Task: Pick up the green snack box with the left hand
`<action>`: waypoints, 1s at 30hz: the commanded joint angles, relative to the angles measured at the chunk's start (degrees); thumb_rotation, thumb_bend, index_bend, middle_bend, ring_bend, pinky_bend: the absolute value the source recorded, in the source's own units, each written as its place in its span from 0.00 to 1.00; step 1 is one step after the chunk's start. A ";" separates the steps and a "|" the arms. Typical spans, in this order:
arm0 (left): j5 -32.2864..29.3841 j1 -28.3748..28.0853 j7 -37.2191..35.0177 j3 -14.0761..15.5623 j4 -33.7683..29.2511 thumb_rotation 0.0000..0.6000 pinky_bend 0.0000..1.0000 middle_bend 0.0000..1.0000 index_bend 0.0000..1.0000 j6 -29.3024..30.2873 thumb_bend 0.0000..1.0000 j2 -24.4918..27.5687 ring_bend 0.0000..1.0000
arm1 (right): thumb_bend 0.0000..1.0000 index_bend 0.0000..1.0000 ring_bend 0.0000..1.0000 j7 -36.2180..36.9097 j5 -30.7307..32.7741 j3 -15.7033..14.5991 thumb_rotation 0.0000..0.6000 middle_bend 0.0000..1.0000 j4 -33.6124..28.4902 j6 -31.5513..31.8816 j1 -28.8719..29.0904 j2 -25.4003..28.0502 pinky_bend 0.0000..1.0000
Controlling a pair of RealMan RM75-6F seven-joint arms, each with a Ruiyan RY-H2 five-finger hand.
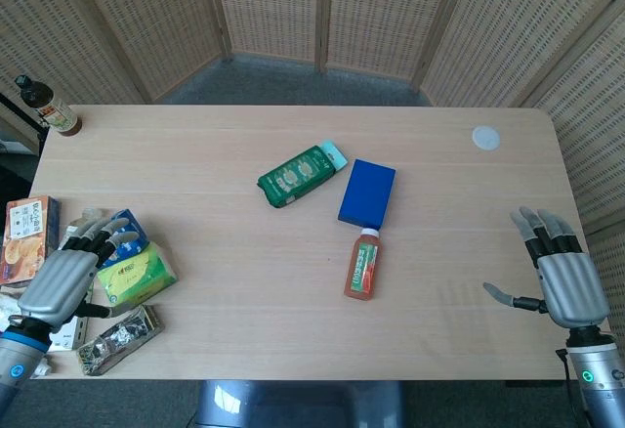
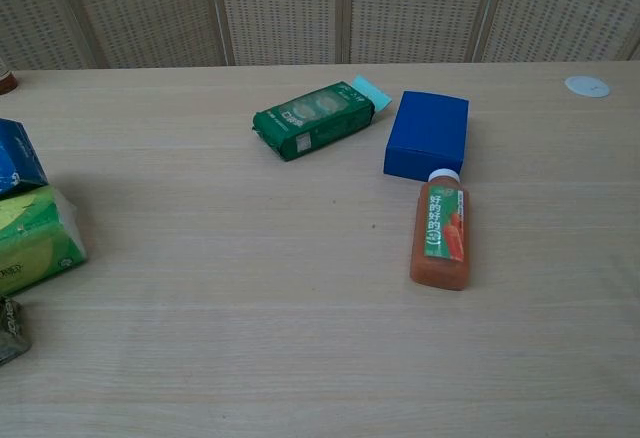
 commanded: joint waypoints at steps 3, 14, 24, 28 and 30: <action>0.06 -0.44 -1.07 0.18 0.70 0.95 0.00 0.08 0.17 -1.47 0.16 0.00 0.00 | 0.18 0.00 0.00 -0.44 -0.31 -0.07 0.33 0.00 -0.73 0.31 -0.19 0.33 0.00; -5.00 -6.58 -0.20 -3.53 2.94 0.94 0.00 0.06 0.15 -7.54 0.16 -0.86 0.00 | 0.18 0.00 0.00 0.03 -1.29 -0.83 0.34 0.00 -1.40 2.32 -1.88 1.09 0.00; -20.93 -21.23 6.91 -8.85 13.06 0.92 0.00 0.00 0.08 -19.05 0.16 -11.22 0.00 | 0.18 0.00 0.00 -0.10 -1.85 -0.81 0.33 0.00 -2.11 3.32 -2.66 2.53 0.00; -26.09 -26.81 8.78 -9.83 19.83 0.88 0.00 0.00 0.03 -22.30 0.16 -17.42 0.00 | 0.18 0.00 0.00 -0.22 -1.84 -0.81 0.34 0.00 -2.50 3.45 -2.92 3.28 0.00; -29.14 -30.06 10.46 -9.78 23.75 0.86 0.00 0.00 0.01 -24.27 0.16 -20.56 0.00 | 0.18 0.00 0.00 -0.24 -1.79 -0.81 0.33 0.00 -2.80 3.70 -3.17 3.62 0.00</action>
